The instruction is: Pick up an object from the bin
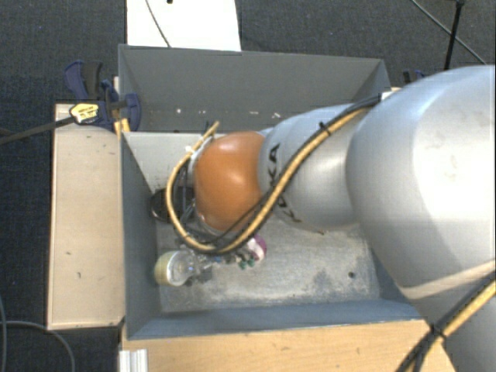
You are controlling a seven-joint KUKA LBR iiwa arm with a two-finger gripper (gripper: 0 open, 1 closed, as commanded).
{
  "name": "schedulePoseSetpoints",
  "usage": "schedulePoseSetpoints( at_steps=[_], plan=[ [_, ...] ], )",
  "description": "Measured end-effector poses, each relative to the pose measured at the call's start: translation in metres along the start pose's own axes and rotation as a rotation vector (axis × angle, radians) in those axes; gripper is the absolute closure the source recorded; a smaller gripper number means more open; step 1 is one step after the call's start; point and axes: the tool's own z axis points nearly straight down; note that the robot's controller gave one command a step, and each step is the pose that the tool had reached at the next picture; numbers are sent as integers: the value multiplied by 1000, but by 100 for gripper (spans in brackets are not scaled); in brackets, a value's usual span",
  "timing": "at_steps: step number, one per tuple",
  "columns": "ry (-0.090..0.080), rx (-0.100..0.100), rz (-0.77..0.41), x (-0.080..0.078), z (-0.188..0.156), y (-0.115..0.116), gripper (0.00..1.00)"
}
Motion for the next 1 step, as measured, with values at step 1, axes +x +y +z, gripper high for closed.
schedulePoseSetpoints(
  at_steps=[1],
  plan=[
    [-8,4,-3,-30,-163,-26,100]
  ],
)
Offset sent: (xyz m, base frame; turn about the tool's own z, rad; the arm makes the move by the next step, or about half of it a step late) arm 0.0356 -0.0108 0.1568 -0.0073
